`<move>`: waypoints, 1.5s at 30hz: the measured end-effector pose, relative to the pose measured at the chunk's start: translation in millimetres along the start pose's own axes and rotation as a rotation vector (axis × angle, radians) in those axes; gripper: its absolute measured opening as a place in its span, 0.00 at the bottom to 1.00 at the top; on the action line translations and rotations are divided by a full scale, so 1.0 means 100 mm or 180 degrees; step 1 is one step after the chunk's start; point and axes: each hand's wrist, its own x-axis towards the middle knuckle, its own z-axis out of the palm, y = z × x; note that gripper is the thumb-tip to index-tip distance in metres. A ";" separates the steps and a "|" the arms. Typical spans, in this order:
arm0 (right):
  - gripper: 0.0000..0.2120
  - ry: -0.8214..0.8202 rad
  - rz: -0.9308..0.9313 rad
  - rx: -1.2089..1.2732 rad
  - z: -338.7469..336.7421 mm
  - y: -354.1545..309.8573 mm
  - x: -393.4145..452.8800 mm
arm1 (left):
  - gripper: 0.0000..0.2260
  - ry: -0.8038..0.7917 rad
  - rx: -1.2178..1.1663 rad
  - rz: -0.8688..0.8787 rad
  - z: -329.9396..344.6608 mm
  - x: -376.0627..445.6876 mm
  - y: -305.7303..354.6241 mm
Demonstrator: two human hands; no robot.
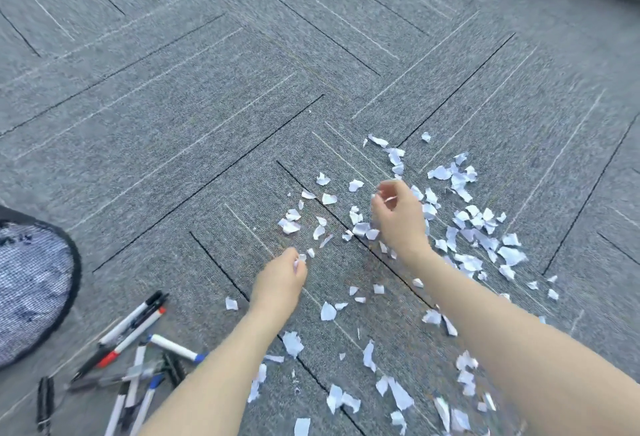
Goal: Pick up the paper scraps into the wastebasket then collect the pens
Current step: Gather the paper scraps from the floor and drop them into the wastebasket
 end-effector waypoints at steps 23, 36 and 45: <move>0.20 -0.0464 -0.0550 -0.1475 0.17 0.04 1.28 | 0.14 -0.0212 0.1616 -0.0088 0.18 0.07 0.23; 0.17 -0.1107 -0.1768 -0.1414 0.61 -0.24 0.62 | 0.12 -0.0166 0.1544 -0.0083 0.11 0.02 0.31; 0.13 0.0201 -0.1289 -0.1018 0.16 0.28 0.18 | 0.07 -0.0014 0.1136 -0.0105 0.16 0.05 0.23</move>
